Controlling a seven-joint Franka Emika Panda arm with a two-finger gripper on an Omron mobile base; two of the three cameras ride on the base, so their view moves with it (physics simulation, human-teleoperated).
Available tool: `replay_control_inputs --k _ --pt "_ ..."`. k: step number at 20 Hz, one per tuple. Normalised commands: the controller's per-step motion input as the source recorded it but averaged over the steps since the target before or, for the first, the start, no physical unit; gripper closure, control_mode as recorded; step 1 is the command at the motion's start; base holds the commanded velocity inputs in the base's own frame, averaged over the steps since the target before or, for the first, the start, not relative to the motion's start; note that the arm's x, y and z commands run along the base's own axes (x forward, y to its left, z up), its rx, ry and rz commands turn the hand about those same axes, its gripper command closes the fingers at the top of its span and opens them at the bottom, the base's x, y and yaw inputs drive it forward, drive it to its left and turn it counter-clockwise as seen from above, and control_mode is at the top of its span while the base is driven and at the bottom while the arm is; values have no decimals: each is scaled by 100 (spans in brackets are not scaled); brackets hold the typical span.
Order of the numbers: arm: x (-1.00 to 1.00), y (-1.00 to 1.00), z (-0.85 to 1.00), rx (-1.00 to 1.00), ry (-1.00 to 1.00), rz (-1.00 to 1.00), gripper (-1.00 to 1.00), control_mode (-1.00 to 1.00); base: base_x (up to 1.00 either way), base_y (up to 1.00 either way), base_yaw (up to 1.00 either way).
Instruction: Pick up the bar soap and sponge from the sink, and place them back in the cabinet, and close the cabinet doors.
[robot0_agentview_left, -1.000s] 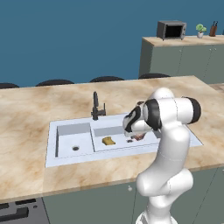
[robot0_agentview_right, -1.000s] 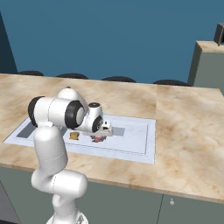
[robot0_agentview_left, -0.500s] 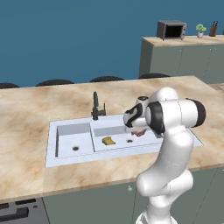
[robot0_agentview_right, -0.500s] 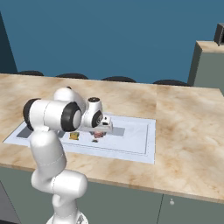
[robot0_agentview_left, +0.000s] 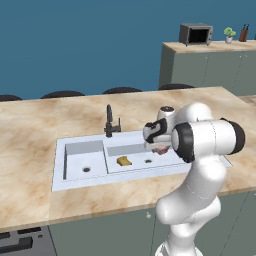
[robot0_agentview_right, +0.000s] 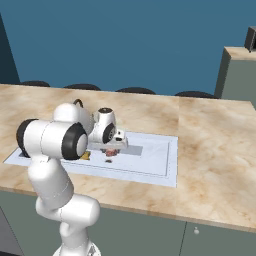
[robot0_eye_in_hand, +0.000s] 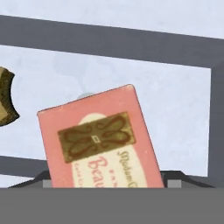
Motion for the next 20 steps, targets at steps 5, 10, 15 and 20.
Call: replay_control_inputs --k 5,10,15,20 --pt "-2 0 26 0 0 -5 100 -100 0 0 0" --pt "-13 0 42 0 0 -7 100 -100 0 0 0" --pt "-26 0 41 0 0 -7 100 -100 0 0 0" --pt "-44 0 28 0 0 -7 100 -100 0 0 0"
